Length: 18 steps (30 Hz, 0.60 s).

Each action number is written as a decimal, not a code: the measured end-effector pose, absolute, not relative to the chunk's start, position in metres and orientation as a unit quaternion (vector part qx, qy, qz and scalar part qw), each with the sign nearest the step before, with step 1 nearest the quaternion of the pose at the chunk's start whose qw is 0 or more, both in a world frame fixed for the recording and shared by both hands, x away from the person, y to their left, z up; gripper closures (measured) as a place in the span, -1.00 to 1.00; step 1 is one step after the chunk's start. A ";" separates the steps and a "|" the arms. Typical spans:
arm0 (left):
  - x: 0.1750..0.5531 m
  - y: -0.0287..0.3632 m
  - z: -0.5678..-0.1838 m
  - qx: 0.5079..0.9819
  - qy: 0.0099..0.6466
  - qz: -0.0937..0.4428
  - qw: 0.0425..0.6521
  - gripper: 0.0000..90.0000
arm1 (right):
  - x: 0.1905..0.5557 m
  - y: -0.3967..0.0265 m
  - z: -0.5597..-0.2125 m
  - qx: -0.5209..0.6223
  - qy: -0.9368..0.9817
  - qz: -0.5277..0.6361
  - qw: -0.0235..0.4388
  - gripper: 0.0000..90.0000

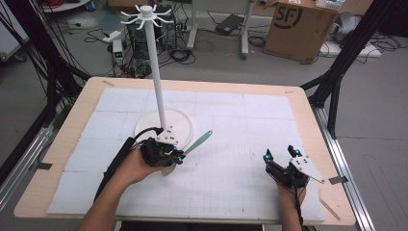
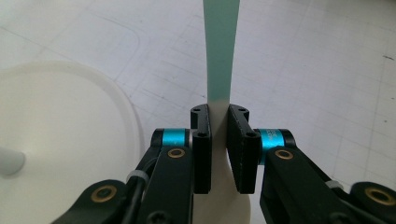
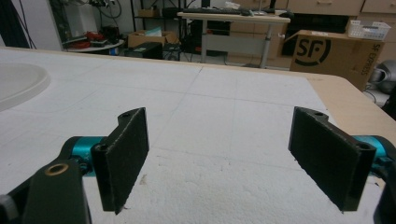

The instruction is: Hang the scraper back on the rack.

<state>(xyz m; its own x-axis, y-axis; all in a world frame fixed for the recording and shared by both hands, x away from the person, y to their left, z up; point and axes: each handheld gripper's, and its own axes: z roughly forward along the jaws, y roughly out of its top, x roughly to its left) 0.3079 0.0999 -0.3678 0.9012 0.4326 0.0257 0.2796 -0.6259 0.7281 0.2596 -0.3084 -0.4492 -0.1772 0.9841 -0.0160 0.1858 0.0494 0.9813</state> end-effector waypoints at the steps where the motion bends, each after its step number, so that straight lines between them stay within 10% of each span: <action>1: 0.307 0.102 -0.368 0.890 0.196 0.106 0.397 0.79 | 0.260 -0.308 -0.449 0.491 0.596 0.484 0.412 -0.57; 18: 0.287 0.131 -0.385 0.801 0.191 0.142 0.549 0.79 | 0.260 -0.309 -0.449 0.488 0.599 0.482 0.414 -0.57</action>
